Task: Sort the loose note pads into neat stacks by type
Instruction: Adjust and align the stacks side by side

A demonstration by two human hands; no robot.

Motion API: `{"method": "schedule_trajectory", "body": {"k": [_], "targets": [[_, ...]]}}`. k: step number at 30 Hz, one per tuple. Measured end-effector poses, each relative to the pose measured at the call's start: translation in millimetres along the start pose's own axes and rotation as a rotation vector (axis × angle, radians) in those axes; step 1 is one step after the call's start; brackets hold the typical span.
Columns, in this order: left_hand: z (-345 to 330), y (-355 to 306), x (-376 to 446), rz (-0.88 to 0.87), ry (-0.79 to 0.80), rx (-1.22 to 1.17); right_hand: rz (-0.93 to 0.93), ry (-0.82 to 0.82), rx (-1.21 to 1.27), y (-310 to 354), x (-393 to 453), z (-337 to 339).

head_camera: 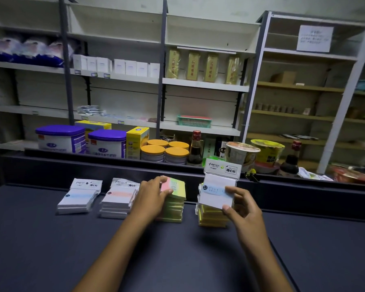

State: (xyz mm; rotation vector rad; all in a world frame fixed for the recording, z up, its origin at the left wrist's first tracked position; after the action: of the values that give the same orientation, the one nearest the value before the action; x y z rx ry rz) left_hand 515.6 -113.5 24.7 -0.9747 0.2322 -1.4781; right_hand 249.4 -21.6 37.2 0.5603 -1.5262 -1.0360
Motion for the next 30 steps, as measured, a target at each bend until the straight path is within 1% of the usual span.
{"method": "schedule_trajectory", "body": {"k": [2, 5, 9, 12, 16, 19, 23, 26, 30], "targets": [[-1, -2, 1, -0.053, -0.011, 0.127, -0.001, 0.005, -0.008, 0, 0, -2], [-5, 5, 2, -0.036, 0.004, 0.242, -0.013, 0.013, 0.010, -1, -2, -3], [-9, 5, -3, -0.025, 0.043, 0.255, -0.005, 0.034, 0.005, 1, -3, -4], [0, 1, -8, -0.053, -0.006, 0.228, -0.013, 0.059, 0.031, 1, -5, -11], [34, -3, -19, -0.125, -0.104, 0.160, -0.028, 0.102, 0.094, 4, -6, -32], [65, 7, -30, -0.146, -0.117, 0.215, -0.042, 0.144, 0.108, 8, -11, -57], [102, 35, -36, -0.095, -0.069, 0.368, -0.029, 0.196, 0.123, 20, -22, -94], [133, 59, -40, -0.049, -0.070, 0.482, -0.034, 0.233, 0.114, 32, -29, -123], [168, 93, -43, -0.018, -0.091, 0.517, -0.056, 0.261, 0.120, 47, -34, -170]]}}
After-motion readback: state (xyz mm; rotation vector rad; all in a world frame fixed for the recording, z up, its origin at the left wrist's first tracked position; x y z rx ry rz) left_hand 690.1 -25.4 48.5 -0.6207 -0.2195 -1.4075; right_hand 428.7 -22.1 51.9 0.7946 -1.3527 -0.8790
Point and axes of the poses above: each hand's wrist, its own x-axis towards the middle knuckle, its own z-axis out of the back of the hand, y = z × x, the point moved 10 cm from there along x, towards the middle knuckle, and after that the axes turned 4 degrees about -y, right-handed, at the moved point
